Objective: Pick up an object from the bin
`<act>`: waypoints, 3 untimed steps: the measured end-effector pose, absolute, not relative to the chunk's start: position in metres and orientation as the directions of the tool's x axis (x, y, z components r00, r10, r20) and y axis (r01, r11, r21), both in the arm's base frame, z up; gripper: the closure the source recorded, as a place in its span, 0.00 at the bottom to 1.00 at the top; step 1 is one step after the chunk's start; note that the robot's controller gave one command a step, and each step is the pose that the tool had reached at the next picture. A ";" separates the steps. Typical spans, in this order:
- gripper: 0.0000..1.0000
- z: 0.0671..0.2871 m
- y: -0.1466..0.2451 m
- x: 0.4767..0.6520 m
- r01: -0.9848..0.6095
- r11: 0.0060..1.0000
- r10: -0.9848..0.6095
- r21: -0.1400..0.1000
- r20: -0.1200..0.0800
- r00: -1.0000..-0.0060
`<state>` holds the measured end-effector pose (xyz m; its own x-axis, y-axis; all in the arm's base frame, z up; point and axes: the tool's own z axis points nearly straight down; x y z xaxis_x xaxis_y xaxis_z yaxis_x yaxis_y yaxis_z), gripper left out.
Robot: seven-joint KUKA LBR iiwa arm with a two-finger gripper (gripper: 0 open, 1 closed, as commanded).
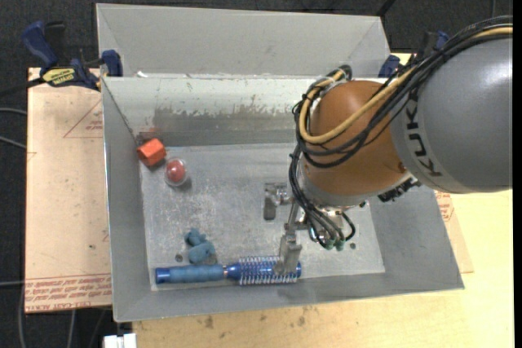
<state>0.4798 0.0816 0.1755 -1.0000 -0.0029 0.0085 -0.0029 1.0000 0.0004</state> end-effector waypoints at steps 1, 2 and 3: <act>0.00 0.083 0.117 0.485 -0.357 0.934 -0.357 0.001 -0.003 -0.934; 1.00 0.084 0.117 0.485 -0.354 0.935 -0.354 0.001 -0.003 -0.935; 1.00 0.246 0.135 0.487 -0.389 0.921 -0.389 0.000 -0.009 -0.921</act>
Offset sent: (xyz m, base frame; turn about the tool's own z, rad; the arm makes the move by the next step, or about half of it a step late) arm 0.0042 0.0347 -0.0920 -0.3633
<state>0.4874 0.1351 0.2456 -0.9211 -0.3893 -0.0091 -0.3893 0.9211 -0.0003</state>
